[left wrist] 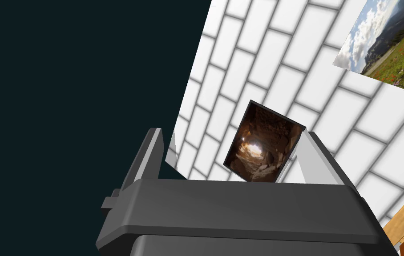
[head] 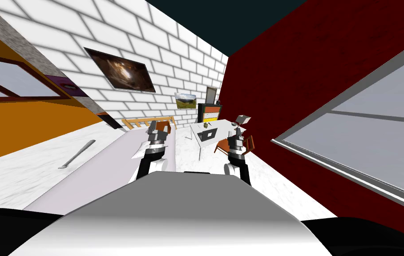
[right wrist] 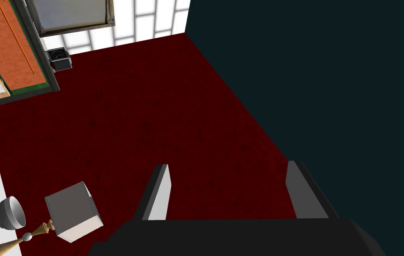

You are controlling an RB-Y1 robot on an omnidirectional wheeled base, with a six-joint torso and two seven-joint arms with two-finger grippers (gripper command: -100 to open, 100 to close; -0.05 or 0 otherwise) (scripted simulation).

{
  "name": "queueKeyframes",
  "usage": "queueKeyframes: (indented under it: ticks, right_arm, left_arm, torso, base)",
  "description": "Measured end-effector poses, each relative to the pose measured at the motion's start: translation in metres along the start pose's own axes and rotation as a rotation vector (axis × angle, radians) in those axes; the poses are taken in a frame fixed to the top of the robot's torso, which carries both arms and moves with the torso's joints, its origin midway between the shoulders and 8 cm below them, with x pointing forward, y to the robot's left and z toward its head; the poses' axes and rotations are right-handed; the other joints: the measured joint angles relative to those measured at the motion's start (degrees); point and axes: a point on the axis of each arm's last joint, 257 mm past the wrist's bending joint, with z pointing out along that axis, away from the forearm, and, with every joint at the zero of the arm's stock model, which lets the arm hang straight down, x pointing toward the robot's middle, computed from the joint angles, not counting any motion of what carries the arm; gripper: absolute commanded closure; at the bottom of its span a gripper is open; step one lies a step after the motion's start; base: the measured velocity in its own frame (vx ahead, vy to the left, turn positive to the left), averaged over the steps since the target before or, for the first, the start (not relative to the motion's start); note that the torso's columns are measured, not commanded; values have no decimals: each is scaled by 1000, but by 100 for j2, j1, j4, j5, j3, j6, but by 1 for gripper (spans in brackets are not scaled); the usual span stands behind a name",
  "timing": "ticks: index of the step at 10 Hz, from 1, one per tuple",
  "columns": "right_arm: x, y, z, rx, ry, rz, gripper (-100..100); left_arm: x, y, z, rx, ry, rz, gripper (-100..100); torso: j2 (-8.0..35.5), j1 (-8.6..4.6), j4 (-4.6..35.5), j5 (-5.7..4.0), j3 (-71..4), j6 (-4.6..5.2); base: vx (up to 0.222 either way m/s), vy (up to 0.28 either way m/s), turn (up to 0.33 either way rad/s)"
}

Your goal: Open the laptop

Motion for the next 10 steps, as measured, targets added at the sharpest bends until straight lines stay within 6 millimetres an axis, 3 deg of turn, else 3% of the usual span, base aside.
queueKeyframes:
  ticks: [2,9,10]
  right_arm:
    - [0,0,0,0,0,0,0]
    - [0,0,0,0,0,0,0]
    - [0,0,0,0,0,0,-100]
  left_arm:
    - [0,0,0,0,0,0,0]
    - [0,0,0,0,0,0,0]
    - [0,0,0,0,0,0,0]
  torso:
    - [597,0,600,0,-1200,0]
    - [3539,0,3537,0,-7073,0]
    - [3962,0,3960,0,-7919,0]
  base:
    - [0,0,0]
    - [0,0,0]
    - [3,-7,62]
